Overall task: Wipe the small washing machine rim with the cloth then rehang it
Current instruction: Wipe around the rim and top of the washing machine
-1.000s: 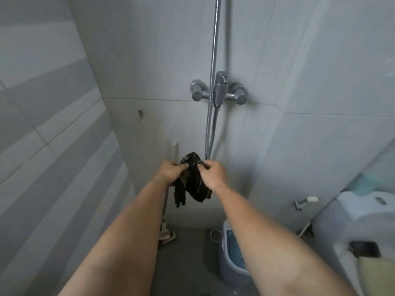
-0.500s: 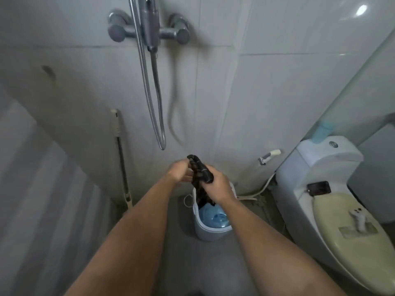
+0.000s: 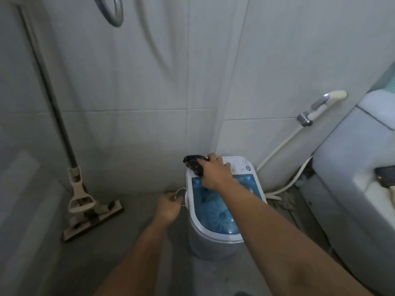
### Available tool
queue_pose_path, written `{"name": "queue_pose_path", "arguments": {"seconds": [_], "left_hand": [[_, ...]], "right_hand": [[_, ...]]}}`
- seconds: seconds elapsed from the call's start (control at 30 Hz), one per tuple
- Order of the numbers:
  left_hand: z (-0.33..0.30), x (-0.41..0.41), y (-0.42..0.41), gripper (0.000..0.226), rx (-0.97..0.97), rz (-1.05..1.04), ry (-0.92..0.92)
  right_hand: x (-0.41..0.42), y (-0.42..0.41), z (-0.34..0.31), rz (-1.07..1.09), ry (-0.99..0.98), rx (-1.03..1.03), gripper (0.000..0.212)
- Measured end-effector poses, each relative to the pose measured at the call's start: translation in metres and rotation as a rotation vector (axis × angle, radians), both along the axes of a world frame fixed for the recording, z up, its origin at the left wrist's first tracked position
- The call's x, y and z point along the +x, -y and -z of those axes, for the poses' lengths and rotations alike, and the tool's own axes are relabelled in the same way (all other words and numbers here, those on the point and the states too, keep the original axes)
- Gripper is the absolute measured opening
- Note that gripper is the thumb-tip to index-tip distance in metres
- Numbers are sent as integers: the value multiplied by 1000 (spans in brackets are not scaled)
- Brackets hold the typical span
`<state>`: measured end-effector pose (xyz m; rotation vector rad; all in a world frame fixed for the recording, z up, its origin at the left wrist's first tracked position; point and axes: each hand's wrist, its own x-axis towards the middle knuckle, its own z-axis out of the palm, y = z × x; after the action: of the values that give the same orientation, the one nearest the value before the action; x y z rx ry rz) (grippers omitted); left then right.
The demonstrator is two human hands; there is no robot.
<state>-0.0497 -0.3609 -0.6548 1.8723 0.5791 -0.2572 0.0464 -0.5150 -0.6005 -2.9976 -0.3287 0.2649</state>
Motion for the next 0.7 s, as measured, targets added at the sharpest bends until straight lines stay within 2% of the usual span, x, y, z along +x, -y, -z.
{"name": "queue_pose_path", "arguments": {"seconds": [0.1,0.2,0.33,0.57,0.7], "left_hand": [[36,0,4,24,-47,47,109],[51,2,10,26,-101,64,188],[62,3,13,52,-168,76,240],[70,-8,14,54,-208,123,323],[69,-15,16,35,-206,204,389]], "right_hand": [[-7,-2,26,-44,105,-74,77],[1,-3,41,-77,309,-11,64],[8,-3,56,-141,295,23,52],[14,-2,67,-207,299,27,51],[18,2,63,-221,271,84,50]]}}
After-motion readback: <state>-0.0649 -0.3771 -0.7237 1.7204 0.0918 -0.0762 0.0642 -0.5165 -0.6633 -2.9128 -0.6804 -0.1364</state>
